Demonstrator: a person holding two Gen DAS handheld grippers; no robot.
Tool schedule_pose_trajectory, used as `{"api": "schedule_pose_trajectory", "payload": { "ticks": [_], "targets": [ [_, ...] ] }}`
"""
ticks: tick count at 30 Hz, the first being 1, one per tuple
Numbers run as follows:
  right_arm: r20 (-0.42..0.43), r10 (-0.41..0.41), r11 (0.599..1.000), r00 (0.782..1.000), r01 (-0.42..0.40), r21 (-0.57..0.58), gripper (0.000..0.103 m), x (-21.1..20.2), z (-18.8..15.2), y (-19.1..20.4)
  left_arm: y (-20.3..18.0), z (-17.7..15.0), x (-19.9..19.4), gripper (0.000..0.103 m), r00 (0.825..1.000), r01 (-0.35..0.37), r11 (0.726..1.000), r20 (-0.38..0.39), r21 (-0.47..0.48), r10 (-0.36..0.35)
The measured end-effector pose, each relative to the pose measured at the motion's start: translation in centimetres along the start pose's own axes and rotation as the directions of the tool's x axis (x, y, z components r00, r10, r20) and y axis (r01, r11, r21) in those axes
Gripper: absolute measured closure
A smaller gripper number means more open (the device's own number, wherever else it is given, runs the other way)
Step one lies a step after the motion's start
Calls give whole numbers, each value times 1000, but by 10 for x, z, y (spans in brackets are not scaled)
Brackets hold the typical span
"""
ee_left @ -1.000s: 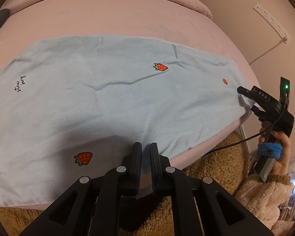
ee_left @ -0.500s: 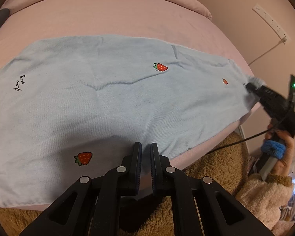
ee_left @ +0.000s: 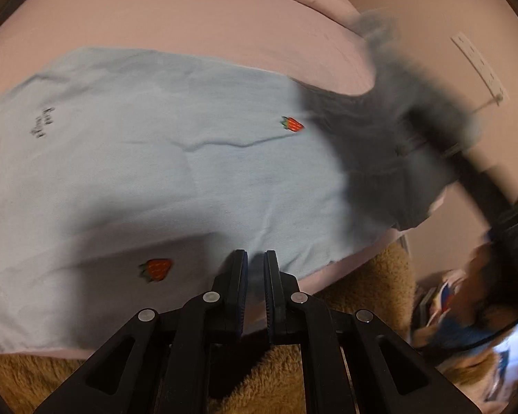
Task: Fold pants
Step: 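Grasp the leg hem with the right gripper and lift it toward the waistband, then lay the hem over the waistband and open the right gripper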
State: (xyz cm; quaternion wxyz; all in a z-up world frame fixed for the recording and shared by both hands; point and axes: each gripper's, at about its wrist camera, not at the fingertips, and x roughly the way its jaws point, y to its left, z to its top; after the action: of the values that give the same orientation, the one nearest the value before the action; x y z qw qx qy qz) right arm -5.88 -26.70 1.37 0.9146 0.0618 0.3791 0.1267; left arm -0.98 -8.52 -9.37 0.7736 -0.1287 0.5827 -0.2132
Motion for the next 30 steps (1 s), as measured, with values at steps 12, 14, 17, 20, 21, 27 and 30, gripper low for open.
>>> {"api": "schedule_pose_trajectory", "payload": {
  "ticks": [12, 14, 17, 20, 21, 27, 30],
  "targets": [
    [-44, 26, 989, 999, -32, -143, 88, 7, -3, 67, 70, 1, -62, 68, 988, -65, 981, 127, -180, 89],
    [-42, 92, 977, 995, -99, -191, 88, 6, -1, 94, 80, 0, -70, 68, 985, -57, 975, 148, -213, 90],
    [-131, 181, 956, 975, -206, -209, 88, 30, -17, 123, 94, -3, -79, 68, 980, -57, 964, 170, -258, 104],
    [-280, 168, 951, 945, -230, -207, 82, 78, -49, 145, 106, -8, -84, 68, 975, -90, 949, 168, -303, 146],
    [-300, 124, 951, 946, -200, -236, 81, 89, -61, 149, 108, -10, -83, 68, 974, -98, 945, 166, -313, 156],
    [-293, 223, 923, 930, -298, -243, 47, 63, -59, 151, 114, -14, -88, 67, 972, -90, 936, 174, -340, 157],
    [-280, 289, 919, 916, -347, -189, 48, 46, -53, 136, 108, -11, -90, 67, 971, -89, 943, 182, -319, 154]
  ]
}}
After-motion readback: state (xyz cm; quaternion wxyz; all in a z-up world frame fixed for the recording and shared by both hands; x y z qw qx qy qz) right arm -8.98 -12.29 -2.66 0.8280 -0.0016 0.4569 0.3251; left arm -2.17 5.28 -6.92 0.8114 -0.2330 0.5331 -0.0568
